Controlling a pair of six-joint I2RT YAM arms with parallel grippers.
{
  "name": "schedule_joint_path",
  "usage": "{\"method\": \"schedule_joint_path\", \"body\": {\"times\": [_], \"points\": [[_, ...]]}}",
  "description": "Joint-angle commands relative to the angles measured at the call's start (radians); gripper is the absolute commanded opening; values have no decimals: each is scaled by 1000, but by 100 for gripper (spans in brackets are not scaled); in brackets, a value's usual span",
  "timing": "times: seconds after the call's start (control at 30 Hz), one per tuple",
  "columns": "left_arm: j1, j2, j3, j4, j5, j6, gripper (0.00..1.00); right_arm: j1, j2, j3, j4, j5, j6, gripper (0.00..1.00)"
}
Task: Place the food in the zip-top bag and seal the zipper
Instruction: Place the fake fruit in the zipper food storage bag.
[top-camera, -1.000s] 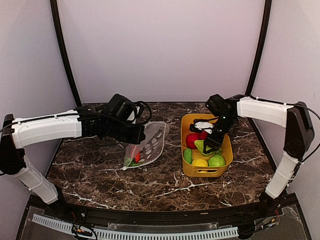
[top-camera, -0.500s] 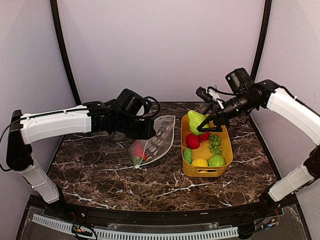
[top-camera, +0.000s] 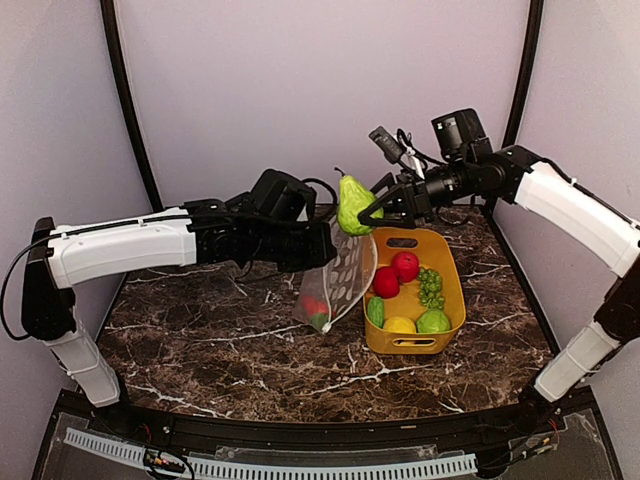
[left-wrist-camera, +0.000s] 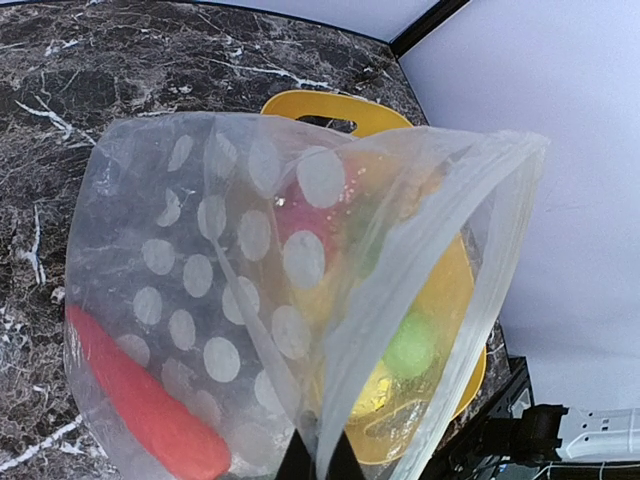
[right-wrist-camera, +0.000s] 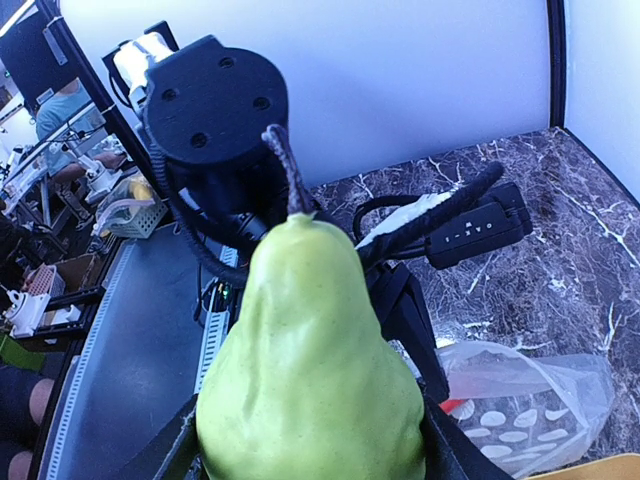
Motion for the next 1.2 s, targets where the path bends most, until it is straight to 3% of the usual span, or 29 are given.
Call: {"method": "schedule_joint_path", "body": {"times": [0.0,0.3,0.57,0.87,1.17], "points": [[-9,-77,-16,73,-68,-98,1,21,41,-22,105,51,91,52],[-11,-186,-196,254,-117,-208,1,23,63,-63,100,207,92,54],[-12,-178,-191,270,-115,-185,1,29,92,-62,83,307,104,61],[-12,-144,-120,220,-167,-100,1,57,155,12,34,272,134,64],[-11,-172,-160,191,-226,-92,1,74,132,57,-38,330,57,94]]}}
